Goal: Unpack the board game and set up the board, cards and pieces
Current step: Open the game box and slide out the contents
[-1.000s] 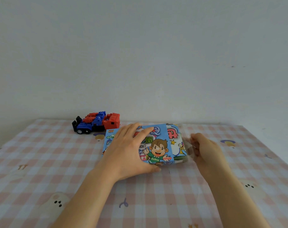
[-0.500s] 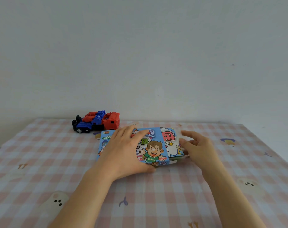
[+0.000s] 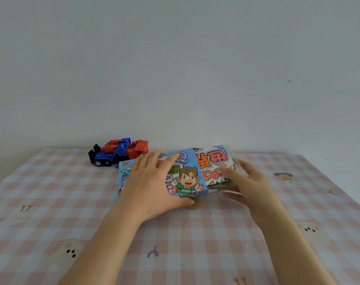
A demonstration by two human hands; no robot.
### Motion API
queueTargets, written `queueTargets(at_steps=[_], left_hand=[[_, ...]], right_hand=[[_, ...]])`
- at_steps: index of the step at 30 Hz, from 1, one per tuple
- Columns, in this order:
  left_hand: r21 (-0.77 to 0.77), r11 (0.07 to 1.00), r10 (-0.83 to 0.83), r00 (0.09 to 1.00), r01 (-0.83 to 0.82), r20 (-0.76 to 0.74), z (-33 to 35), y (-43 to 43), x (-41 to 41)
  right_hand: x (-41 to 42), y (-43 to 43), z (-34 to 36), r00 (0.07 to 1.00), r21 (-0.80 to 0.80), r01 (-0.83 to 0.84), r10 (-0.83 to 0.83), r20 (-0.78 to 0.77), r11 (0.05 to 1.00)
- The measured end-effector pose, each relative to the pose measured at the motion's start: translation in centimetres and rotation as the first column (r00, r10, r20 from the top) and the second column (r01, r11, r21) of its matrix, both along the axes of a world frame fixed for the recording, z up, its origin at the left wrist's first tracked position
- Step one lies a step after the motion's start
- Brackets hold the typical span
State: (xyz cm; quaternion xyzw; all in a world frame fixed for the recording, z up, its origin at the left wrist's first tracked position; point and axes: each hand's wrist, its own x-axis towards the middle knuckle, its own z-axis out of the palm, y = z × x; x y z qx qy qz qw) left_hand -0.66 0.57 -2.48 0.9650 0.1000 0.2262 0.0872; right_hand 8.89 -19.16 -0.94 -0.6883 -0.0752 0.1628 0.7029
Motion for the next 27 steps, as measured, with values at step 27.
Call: queueTargets(at_steps=[27], left_hand=[[-0.092, 0.994, -0.066, 0.996, 0.061, -0.053, 0.1, 1.3, -0.2]], right_hand=[[1.1, -0.5, -0.1, 0.963, 0.146, 0.262, -0.268, 0.027, 0.954]])
